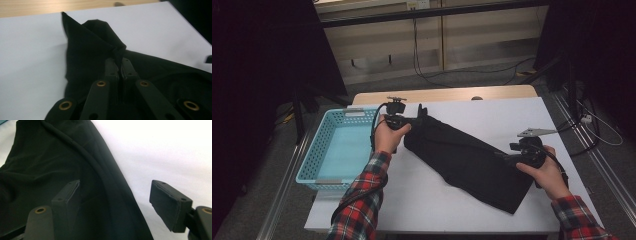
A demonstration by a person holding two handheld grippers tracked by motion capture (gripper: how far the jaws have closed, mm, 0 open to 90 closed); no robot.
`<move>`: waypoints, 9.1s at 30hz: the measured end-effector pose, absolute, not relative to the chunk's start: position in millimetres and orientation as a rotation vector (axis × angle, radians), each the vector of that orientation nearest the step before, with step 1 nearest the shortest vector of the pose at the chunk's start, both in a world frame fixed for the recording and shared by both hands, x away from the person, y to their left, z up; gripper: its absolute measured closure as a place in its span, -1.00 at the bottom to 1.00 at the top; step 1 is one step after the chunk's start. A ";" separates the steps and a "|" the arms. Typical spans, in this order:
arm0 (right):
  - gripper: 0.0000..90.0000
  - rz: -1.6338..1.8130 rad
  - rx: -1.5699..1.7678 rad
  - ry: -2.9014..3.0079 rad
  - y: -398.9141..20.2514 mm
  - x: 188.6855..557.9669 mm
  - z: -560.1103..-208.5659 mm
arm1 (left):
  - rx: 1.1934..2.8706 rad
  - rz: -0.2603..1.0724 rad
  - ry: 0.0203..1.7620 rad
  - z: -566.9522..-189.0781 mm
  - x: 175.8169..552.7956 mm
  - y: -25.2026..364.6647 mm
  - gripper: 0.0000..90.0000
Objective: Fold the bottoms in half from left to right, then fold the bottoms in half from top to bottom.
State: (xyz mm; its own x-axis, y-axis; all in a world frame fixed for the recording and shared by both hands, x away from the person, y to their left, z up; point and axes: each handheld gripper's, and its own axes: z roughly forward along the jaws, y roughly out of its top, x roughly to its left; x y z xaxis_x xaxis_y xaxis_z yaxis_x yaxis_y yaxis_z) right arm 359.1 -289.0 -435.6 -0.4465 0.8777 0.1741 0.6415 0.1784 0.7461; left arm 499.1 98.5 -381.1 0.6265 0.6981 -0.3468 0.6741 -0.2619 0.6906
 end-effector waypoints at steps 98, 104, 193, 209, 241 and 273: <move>0.85 1.236 1.238 2.243 -201.7 422.8 -418.4 | 2.066 0.216 0.943 -416.8 427.7 130.4 -0.57; 0.86 1.235 1.231 2.252 -204.1 414.2 -413.9 | 2.063 0.213 0.934 -415.1 427.4 129.1 -0.57; 0.87 1.222 1.352 2.189 -279.5 352.2 -407.8 | 2.086 0.216 0.883 -410.9 428.9 118.6 -0.68; 0.87 1.222 1.339 2.193 -281.3 346.5 -405.5 | 2.094 0.209 0.875 -410.9 429.5 116.9 -0.69; 0.87 1.225 1.356 2.157 -300.0 322.6 -402.2 | 2.082 0.204 0.868 -410.1 430.4 114.2 -0.70; 0.87 1.232 1.385 2.148 -317.1 296.0 -403.1 | 2.085 0.190 0.862 -411.3 431.3 110.5 -0.71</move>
